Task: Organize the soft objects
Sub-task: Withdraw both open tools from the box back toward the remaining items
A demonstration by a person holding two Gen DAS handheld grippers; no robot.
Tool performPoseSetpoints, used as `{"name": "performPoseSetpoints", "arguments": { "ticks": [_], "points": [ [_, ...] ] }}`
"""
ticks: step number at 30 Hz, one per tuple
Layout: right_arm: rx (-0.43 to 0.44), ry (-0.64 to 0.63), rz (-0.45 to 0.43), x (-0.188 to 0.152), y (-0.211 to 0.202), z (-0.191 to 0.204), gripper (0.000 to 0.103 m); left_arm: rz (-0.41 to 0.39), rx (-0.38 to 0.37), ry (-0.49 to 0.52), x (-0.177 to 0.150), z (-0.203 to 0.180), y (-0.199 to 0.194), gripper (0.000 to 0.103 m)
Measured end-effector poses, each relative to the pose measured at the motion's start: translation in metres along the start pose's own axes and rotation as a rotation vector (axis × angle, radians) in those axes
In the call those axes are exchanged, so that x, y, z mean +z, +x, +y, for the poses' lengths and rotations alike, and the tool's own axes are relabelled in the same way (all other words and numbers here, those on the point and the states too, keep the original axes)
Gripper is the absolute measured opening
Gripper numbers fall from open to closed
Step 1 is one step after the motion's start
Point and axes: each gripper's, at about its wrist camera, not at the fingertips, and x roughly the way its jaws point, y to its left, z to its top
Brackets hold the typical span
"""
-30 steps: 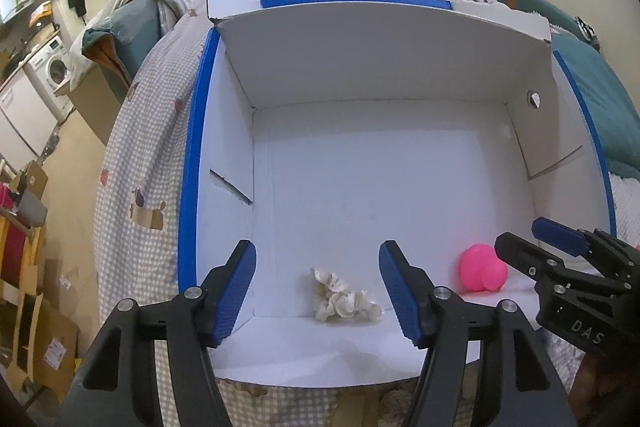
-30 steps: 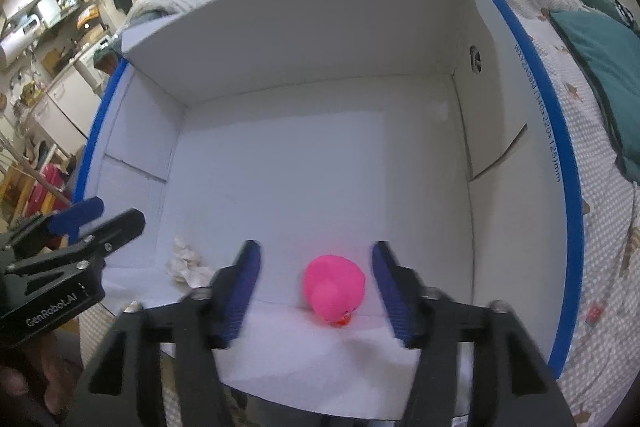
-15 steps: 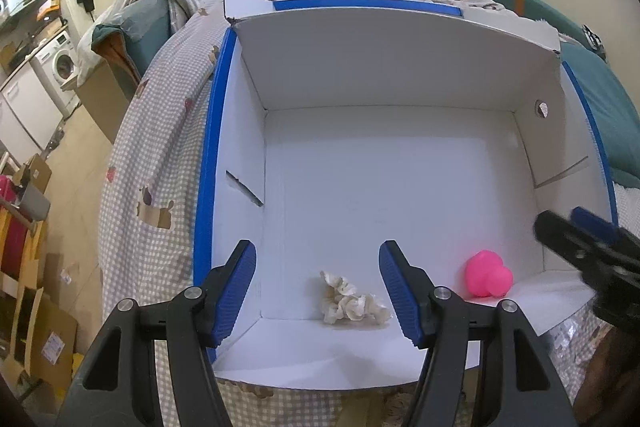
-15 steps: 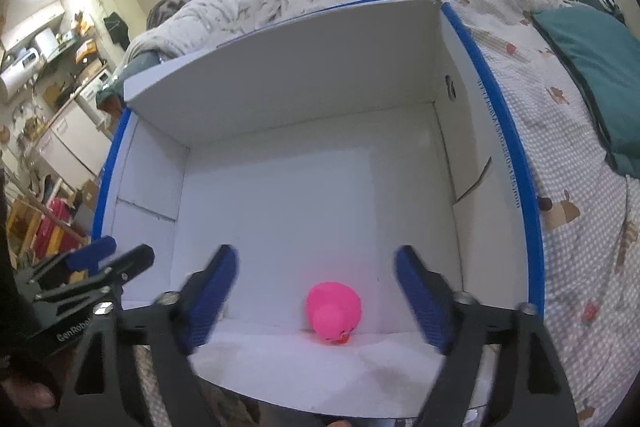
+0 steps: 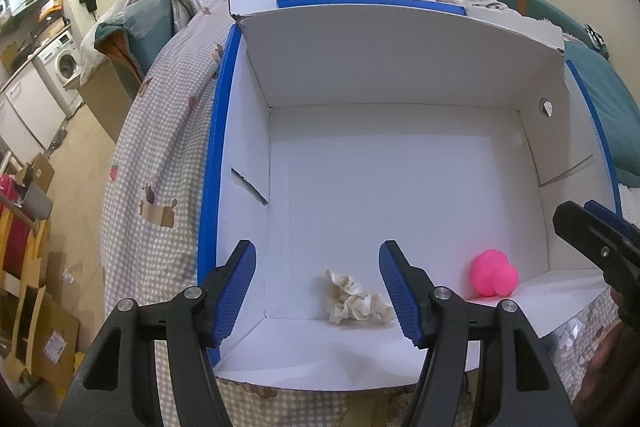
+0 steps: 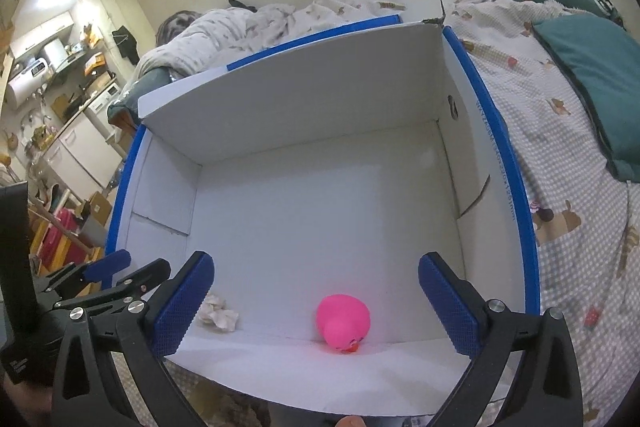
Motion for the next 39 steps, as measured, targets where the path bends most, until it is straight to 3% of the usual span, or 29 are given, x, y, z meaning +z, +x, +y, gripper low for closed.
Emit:
{"name": "performPoseSetpoints", "arguments": {
  "ticks": [14,27,33,39],
  "points": [
    [0.023,0.008,-0.021,-0.015,-0.027,0.002,0.103,-0.053,-0.014,-0.038,-0.017,0.022,-0.053,0.061],
    [-0.027,-0.002,-0.063,-0.055,-0.071,0.004,0.103,-0.018,-0.010,-0.078,-0.063,0.034,-0.081,0.061],
    [-0.098,0.000,0.035,-0.081,-0.069,0.006,0.103,0.022,0.009,-0.102,-0.084,0.037,-0.080,0.061],
    [-0.115,0.001,0.130,-0.102,-0.068,0.005,0.103,0.108,0.031,-0.138,-0.105,0.045,-0.070,0.061]
  ]
}}
